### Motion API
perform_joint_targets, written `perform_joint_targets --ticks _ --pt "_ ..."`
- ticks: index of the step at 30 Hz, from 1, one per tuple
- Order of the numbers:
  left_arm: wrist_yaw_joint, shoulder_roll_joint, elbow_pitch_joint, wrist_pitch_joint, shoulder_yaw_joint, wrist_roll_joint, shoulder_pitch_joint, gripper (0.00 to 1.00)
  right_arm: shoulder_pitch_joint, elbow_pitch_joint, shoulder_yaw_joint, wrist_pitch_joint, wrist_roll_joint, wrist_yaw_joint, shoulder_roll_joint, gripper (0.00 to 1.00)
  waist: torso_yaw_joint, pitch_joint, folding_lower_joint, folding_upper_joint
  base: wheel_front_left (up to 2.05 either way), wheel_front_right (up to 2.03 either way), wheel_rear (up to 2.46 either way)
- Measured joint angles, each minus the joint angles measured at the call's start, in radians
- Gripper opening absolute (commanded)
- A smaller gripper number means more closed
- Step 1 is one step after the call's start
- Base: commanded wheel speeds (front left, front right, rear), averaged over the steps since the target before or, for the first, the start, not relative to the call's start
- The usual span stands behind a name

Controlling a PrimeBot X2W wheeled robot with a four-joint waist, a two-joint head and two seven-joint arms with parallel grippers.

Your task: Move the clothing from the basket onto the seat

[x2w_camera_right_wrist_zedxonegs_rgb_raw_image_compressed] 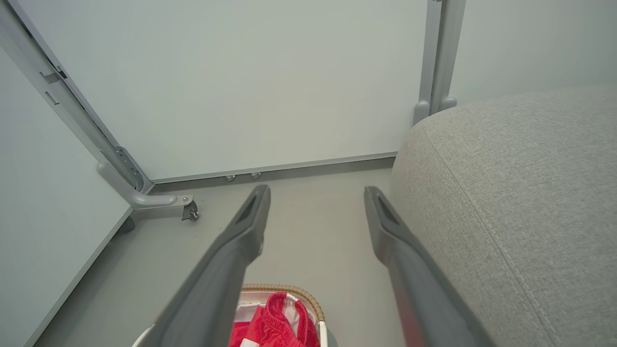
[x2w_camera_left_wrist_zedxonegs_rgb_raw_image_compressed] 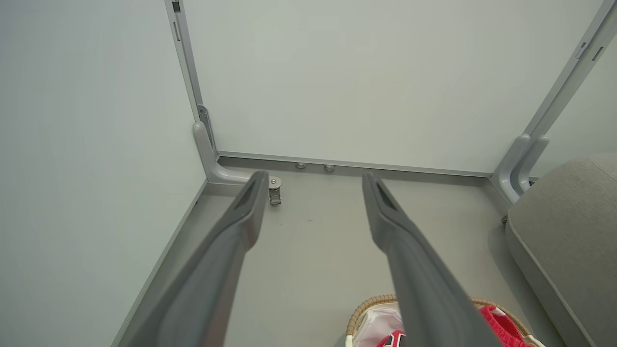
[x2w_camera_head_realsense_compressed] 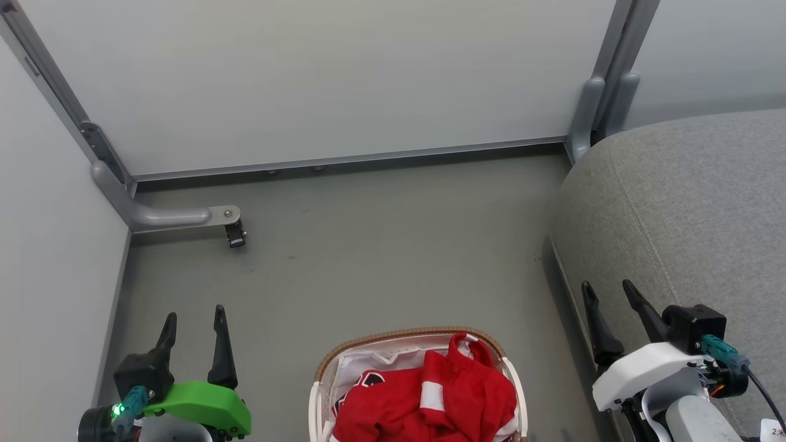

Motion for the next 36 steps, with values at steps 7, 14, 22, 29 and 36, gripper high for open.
perform_joint_targets --ticks 7,14,22,29,36 --pt "-0.008 -0.005 -0.001 -0.013 0.014 0.055 0.019 1.00 0.001 0.010 -0.007 -0.013 -0.045 0.000 0.007 1.00 -0.003 -0.004 0.0000 0.0000 0.00 0.00 0.00" --pt "-0.014 -0.013 0.000 -0.026 0.011 0.109 0.022 1.00 0.001 0.021 -0.005 -0.027 -0.091 0.000 0.006 1.00 -0.005 0.003 0.0000 0.0000 0.00 0.00 0.00" --pt "-0.018 -0.020 0.007 -0.042 -0.019 0.172 0.018 1.00 -0.025 0.009 0.008 -0.042 -0.140 0.000 0.001 1.00 -0.015 0.040 0.0000 0.0000 0.00 0.00 0.00" --pt "-0.027 -0.022 0.029 -0.051 -0.072 0.200 -0.040 1.00 -0.086 -0.028 0.028 -0.050 -0.161 0.000 -0.011 1.00 -0.030 0.119 0.0000 0.0000 0.00 0.00 0.00" --pt "-0.024 -0.024 0.071 -0.051 -0.130 0.176 -0.097 1.00 -0.149 -0.053 0.055 -0.050 -0.149 0.000 -0.012 1.00 -0.061 0.208 0.0000 0.0000 0.00 0.00 0.00"
